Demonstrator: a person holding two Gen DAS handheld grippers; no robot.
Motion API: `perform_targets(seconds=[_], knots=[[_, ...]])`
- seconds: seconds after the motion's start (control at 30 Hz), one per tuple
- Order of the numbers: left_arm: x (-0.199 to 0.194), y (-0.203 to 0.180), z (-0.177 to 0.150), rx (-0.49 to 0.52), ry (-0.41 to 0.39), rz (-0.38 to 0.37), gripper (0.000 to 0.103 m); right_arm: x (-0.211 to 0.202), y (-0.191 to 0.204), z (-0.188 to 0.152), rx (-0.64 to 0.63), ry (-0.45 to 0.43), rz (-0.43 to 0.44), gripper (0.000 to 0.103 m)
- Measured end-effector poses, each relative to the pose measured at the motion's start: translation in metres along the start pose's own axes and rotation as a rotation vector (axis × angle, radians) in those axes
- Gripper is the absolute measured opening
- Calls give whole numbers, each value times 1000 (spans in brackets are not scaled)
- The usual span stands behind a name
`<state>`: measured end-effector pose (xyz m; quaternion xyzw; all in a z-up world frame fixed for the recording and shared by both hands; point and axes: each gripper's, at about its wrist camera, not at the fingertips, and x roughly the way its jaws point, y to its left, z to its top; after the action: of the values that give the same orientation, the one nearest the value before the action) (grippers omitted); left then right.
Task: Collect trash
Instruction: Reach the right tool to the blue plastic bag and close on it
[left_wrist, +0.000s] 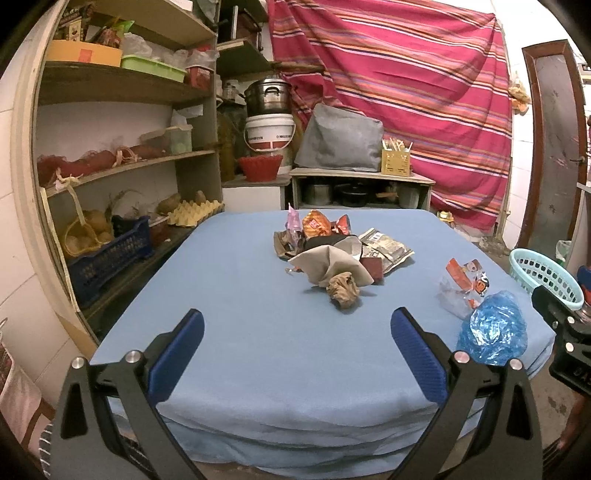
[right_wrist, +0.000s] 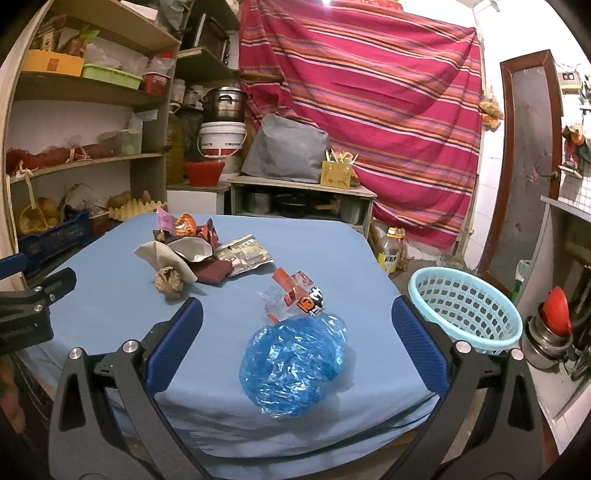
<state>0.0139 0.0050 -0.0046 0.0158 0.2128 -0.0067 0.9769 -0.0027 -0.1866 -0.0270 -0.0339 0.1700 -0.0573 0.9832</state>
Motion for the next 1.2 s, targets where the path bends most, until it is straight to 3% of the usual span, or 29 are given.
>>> perform_targets(seconds=[0.67, 0.97, 1.03, 1.2], knots=[[22, 4, 0, 3, 21, -2, 99, 65, -19, -22, 54, 164, -50, 99], [32, 3, -1, 18, 22, 12, 99, 86, -9, -31, 22, 225, -38, 99], [35, 5, -1, 12, 26, 7, 99, 91, -5, -33, 5, 238, -28, 95], [50, 11, -2, 1, 51, 10, 99, 104, 0, -35, 2, 285, 17, 73]])
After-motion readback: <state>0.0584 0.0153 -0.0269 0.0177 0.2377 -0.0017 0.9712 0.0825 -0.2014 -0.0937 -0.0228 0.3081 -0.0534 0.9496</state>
